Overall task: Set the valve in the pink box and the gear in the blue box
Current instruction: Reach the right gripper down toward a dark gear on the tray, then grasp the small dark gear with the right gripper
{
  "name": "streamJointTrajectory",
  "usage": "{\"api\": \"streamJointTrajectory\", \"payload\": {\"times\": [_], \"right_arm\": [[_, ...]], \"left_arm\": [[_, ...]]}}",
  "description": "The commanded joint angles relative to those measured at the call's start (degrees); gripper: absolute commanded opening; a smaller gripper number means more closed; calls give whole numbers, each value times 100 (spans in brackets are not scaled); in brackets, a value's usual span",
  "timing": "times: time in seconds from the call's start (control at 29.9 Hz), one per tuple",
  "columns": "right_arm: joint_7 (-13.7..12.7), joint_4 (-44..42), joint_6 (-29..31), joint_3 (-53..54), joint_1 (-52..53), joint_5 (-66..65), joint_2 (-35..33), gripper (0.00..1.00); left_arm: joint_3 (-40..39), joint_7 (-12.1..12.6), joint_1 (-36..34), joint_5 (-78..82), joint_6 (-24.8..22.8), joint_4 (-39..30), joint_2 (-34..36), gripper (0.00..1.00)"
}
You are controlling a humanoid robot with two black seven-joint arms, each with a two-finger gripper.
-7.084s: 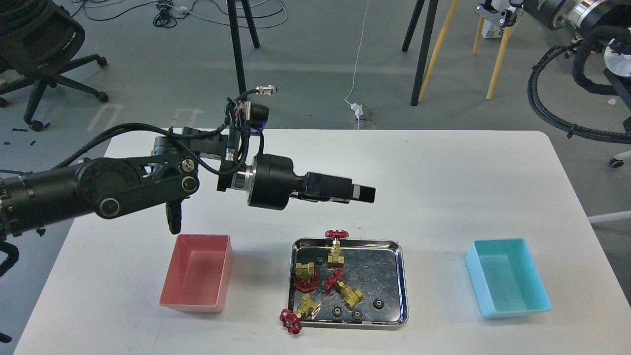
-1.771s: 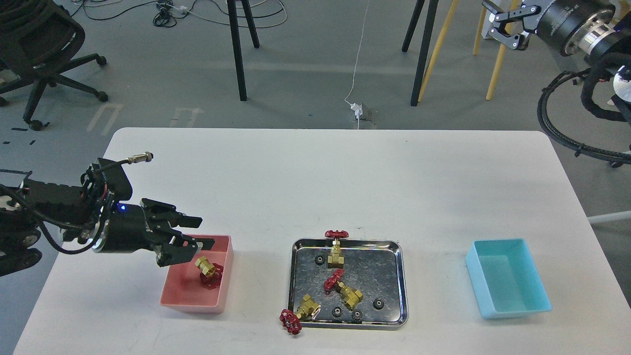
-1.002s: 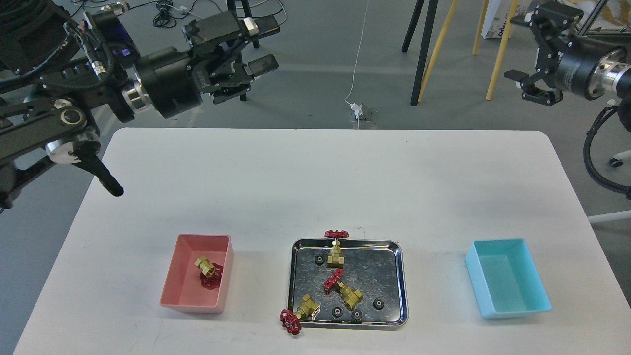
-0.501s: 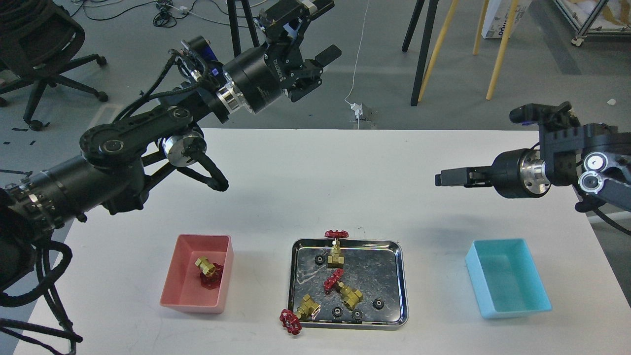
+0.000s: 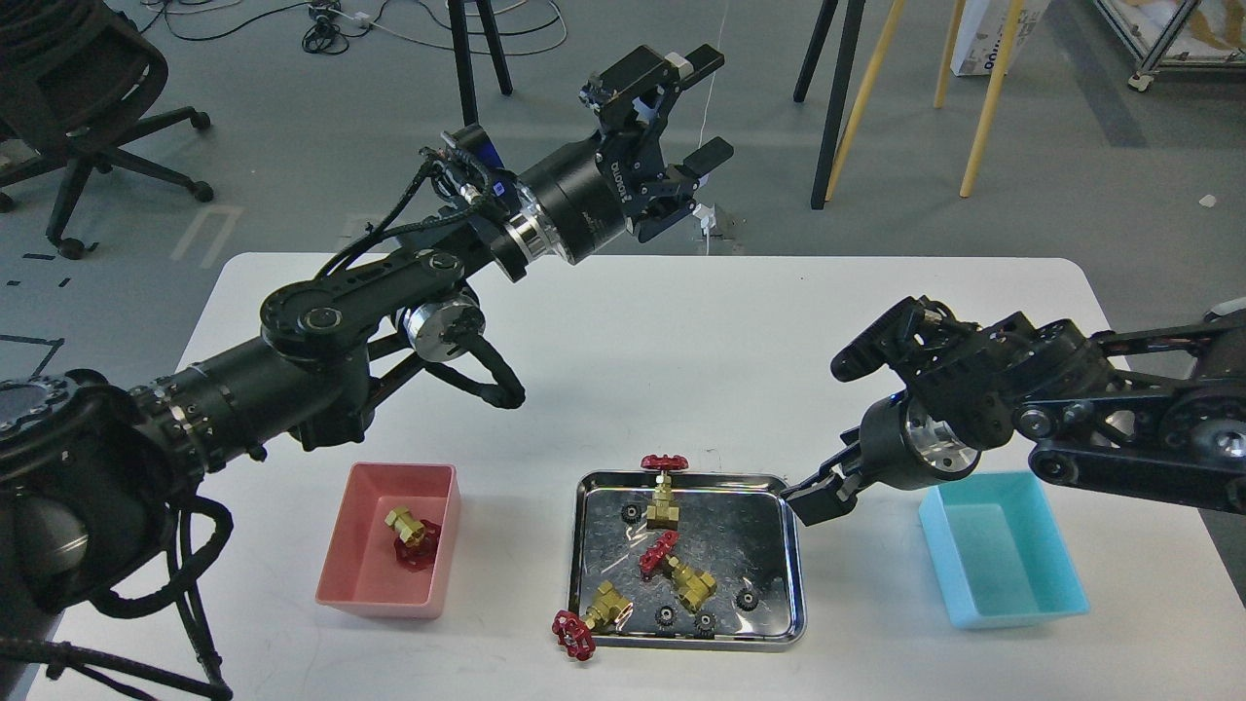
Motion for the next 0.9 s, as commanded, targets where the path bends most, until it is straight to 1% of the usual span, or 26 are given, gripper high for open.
{"api": "streamJointTrajectory", "payload": {"times": [0.0, 0.1, 0.17, 0.33, 0.57, 0.74, 0.87], "right_arm": [[1, 0, 0, -431, 154, -114, 447, 99], [1, 26, 0, -687, 163, -131, 746, 99], [1, 79, 0, -722, 137, -140, 808, 99], [1, 71, 0, -766, 84, -571, 940, 97], [-8, 27, 0, -933, 84, -589, 1335, 77], [-8, -210, 0, -1135, 75, -597, 1616, 66], [-8, -413, 0, -1170, -12, -597, 1827, 62]], "left_arm": [[-5, 0, 1, 7, 1, 4, -18, 96], [-5, 0, 9, -2, -8, 4, -18, 97], [-5, 0, 27, -2, -25, -5, -18, 99], [-145, 0, 141, -2, -70, -5, -9, 99], [-224, 0, 185, 7, -78, -5, -9, 99], [-216, 0, 203, 7, -78, -5, -9, 99], [-225, 0, 203, 7, -78, -13, -9, 99]]}}
